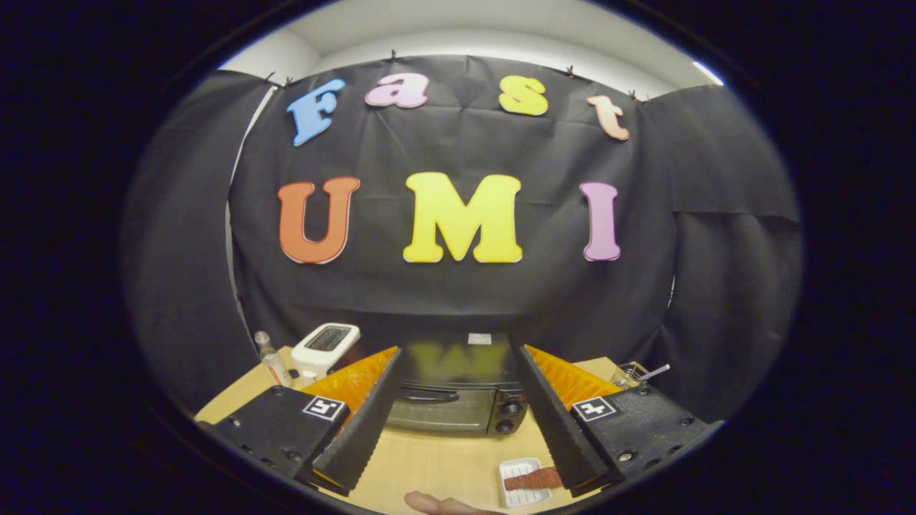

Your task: Open the toaster oven, put the food inside, and close the toaster oven door.

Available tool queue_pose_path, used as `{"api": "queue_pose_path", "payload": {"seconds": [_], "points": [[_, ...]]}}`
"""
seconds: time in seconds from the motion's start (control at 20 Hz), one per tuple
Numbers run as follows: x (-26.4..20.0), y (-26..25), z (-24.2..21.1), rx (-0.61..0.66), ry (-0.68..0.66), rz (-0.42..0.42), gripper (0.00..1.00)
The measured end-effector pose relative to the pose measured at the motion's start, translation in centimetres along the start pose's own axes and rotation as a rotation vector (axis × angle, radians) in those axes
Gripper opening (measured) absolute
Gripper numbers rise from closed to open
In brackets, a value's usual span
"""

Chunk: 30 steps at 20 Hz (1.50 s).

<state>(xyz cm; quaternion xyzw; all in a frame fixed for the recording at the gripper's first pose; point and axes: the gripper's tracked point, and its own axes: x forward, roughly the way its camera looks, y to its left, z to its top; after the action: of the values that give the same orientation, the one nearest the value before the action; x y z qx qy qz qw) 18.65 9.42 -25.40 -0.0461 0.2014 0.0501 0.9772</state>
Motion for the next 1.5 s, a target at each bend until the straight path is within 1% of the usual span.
{"api": "queue_pose_path", "payload": {"seconds": [0.1,0.2,0.3,0.5,0.55,0.65,0.75,0.85,0.95,1.0,1.2,1.5], "points": [[2.7,1.4,-2.3,-0.014,0.042,0.014,1.0],[5.2,2.8,-4.8,0.001,0.099,0.03,1.0],[7.7,3.5,-7.0,0.01,0.151,0.028,1.0],[11.1,4.5,-9.6,0.071,0.196,0.042,1.0],[12.0,4.7,-9.9,0.075,0.201,0.049,1.0],[13.3,5.0,-9.4,0.082,0.167,0.055,1.0],[14.4,5.9,-9.6,0.069,0.177,0.076,0.99],[15.1,6.0,-9.6,0.064,0.191,0.053,0.99],[14.6,6.0,-9.8,0.05,0.217,0.041,1.0],[14.3,6.0,-9.9,0.062,0.213,0.042,1.0],[13.2,6.1,-10.3,0.047,0.218,0.062,1.0],[10.6,6.1,-11.6,0.024,0.214,0.068,1.0]]}}
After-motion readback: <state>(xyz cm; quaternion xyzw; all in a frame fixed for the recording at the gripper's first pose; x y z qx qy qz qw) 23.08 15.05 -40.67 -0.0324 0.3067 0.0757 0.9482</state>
